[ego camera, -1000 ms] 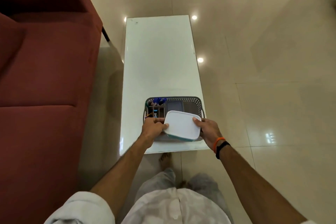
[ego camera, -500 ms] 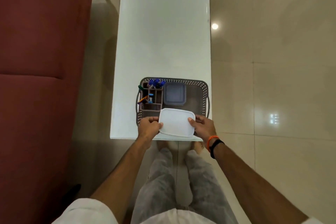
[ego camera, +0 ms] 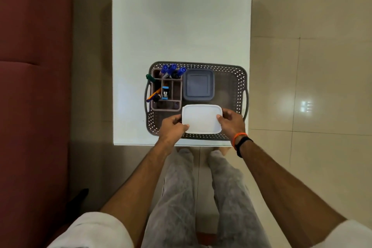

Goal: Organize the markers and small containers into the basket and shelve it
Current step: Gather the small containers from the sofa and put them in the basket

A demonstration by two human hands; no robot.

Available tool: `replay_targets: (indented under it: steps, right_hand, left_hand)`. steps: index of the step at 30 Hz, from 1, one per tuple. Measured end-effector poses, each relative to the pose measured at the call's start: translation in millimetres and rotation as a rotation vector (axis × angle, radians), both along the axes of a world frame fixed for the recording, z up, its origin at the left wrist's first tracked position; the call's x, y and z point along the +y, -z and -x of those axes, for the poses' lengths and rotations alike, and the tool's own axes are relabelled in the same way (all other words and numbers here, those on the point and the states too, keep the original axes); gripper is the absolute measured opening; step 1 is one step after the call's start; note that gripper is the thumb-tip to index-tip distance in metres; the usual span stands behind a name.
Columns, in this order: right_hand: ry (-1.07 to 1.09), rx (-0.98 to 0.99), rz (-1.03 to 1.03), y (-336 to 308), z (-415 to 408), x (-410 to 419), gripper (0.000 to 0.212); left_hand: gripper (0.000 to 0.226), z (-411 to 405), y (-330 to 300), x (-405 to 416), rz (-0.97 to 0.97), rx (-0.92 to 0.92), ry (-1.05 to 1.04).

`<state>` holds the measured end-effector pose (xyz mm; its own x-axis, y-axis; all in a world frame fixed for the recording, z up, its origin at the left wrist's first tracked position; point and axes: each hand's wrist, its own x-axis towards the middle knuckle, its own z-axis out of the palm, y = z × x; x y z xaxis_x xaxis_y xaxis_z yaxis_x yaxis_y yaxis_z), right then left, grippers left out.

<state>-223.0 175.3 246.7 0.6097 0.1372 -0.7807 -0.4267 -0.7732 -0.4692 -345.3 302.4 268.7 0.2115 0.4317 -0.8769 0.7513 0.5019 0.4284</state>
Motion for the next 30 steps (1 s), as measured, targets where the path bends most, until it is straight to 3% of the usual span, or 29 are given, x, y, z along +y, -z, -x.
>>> replay_targets:
  steps: [9, 19, 30]
  right_hand:
    - [-0.086, 0.144, 0.025, 16, -3, 15, 0.045]
    - [-0.087, 0.197, 0.043, 12, -7, 16, 0.042]
    - [-0.23, 0.044, 0.08, -58, -2, 15, 0.051]
  left_hand:
    - [0.036, -9, 18, 13, 0.03, 0.096, 0.023]
    - [0.038, -11, 14, 16, 0.079, 0.065, 0.049]
    - [0.021, -3, -51, 22, 0.051, 0.001, 0.06]
